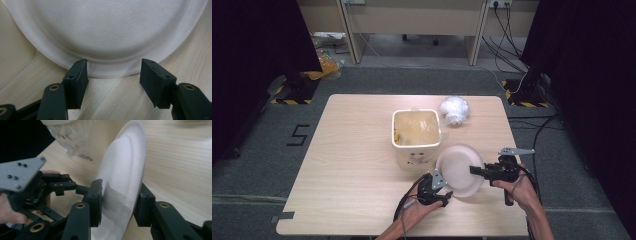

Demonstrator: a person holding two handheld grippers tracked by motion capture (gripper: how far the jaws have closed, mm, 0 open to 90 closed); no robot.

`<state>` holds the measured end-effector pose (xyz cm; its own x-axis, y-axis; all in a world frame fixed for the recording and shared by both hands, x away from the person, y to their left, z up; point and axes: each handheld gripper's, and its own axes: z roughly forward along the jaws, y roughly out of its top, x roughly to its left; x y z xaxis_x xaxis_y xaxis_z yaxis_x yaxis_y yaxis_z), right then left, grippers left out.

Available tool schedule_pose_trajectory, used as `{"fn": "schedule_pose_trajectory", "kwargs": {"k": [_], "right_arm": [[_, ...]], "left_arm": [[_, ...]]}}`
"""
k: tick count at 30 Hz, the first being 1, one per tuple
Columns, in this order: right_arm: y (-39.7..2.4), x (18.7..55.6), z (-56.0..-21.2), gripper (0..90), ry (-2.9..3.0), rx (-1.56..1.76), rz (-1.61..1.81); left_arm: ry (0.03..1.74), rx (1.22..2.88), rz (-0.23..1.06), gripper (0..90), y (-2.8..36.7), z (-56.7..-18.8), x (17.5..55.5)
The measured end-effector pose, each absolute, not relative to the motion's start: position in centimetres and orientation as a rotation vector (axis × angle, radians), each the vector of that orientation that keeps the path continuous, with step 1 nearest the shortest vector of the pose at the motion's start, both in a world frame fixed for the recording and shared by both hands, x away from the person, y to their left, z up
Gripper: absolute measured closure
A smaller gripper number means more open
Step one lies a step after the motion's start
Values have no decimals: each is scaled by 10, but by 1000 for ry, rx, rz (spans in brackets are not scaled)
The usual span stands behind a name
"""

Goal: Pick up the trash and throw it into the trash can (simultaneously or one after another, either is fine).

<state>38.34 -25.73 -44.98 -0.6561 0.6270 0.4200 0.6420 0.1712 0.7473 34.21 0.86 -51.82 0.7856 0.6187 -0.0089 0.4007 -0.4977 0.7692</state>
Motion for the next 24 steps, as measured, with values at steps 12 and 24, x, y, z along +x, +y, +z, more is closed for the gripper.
{"fn": "schedule_pose_trajectory", "kwargs": {"k": [12, 24], "right_arm": [[-273, 367, -427, 830, -2337, -1261, -1673], [-289, 369, -385, 832, -2337, -1276, -1804]], "left_arm": [[785, 2131, 333, 351, 49, -515, 329], [877, 2118, 338, 271, 99, -520, 317]]}}
